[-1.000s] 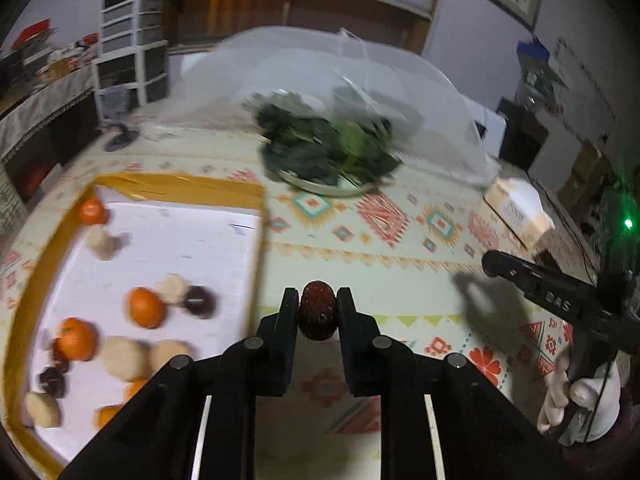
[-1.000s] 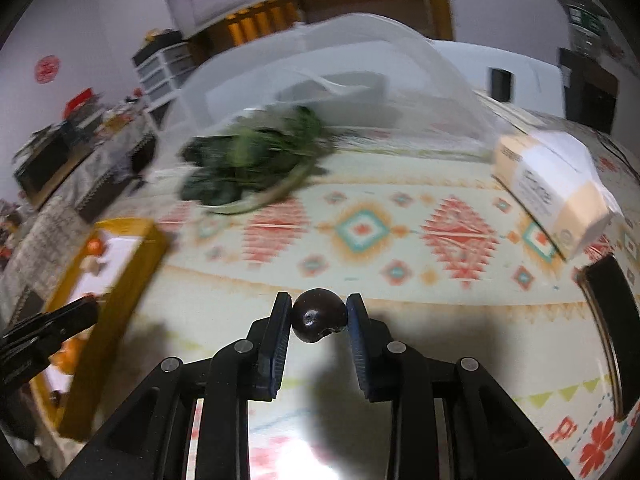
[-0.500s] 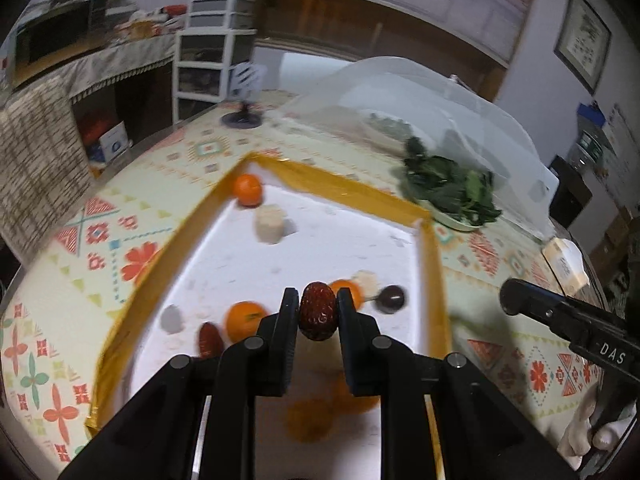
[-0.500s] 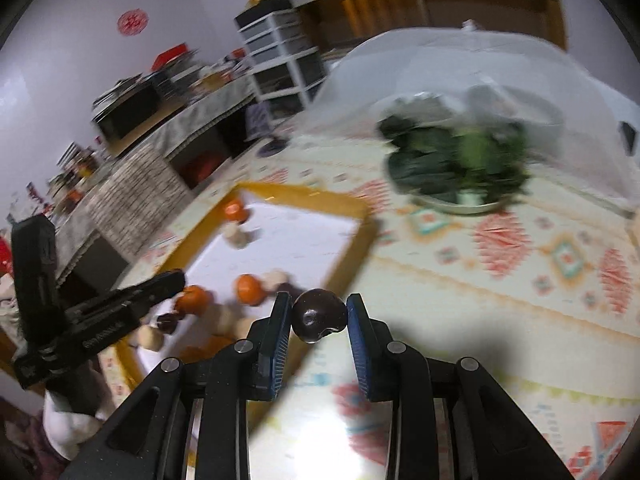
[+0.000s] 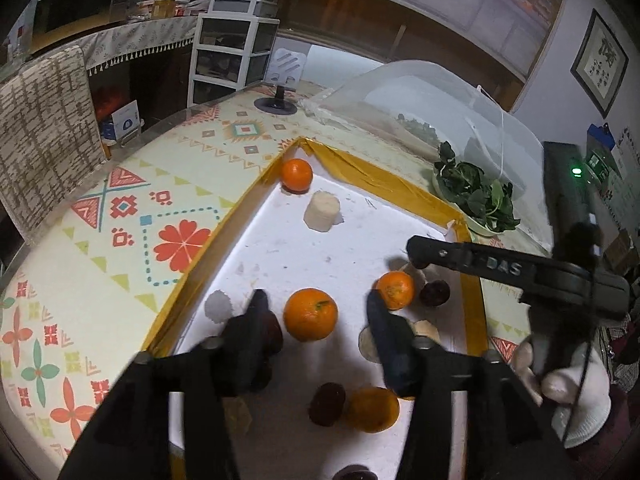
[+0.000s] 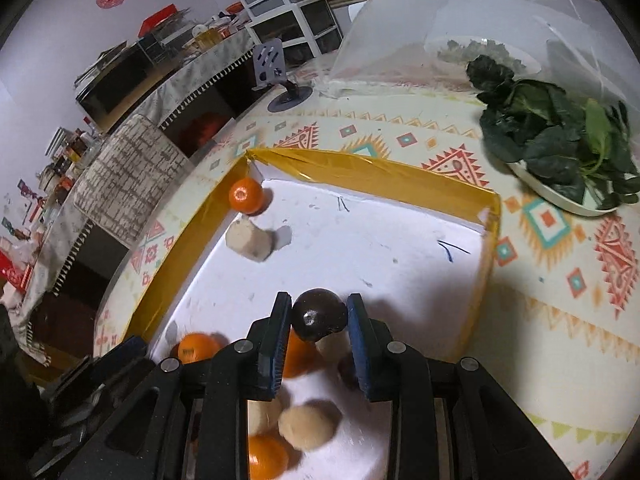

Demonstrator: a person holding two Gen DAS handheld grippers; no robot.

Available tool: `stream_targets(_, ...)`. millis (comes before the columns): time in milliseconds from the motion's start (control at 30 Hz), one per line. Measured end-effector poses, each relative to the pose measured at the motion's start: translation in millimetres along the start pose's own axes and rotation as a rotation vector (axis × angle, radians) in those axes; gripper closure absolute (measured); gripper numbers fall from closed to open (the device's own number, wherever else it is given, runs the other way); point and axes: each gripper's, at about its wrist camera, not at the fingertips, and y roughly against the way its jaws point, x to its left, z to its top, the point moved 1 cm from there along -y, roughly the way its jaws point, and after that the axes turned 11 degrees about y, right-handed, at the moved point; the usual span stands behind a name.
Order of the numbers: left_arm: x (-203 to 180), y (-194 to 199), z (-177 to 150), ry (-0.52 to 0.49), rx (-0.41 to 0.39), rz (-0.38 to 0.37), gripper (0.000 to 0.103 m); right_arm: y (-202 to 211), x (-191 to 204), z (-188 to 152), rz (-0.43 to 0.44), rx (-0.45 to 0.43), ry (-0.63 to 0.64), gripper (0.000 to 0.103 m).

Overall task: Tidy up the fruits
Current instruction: 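Carry both items to the white tray and open both tools to release them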

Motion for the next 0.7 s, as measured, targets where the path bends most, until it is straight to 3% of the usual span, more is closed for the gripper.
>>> stream_targets(67,0,4,0,-0.001,-0.008,-0.006,0.046,2,-2,1,-0.011,-0.008,-0.006,0.070)
stream_targets(167,-3,9,-1,-0.002,-0.017,-0.012,0.037,10,-1,3,-0.010,-0.035,-0.007,0.053)
stream_targets(367,-19,21,-6,-0.025,-0.038,-0.020,0.036,42,1,-1,-0.010,-0.090,0.001,0.053)
stream_targets(533,-46,38,-18,-0.076,-0.085,0.013,0.027,83,3,-29,-0.067,-0.148,0.024,0.049)
stream_targets(600,-62,45,-25,-0.108,-0.112,0.040,0.018,102,-2,-45,-0.098,-0.180,0.019,0.041)
stream_targets(700,-90,56,-39,-0.159,-0.177,0.078,0.012,128,-10,-70,-0.142,-0.218,0.015,0.040)
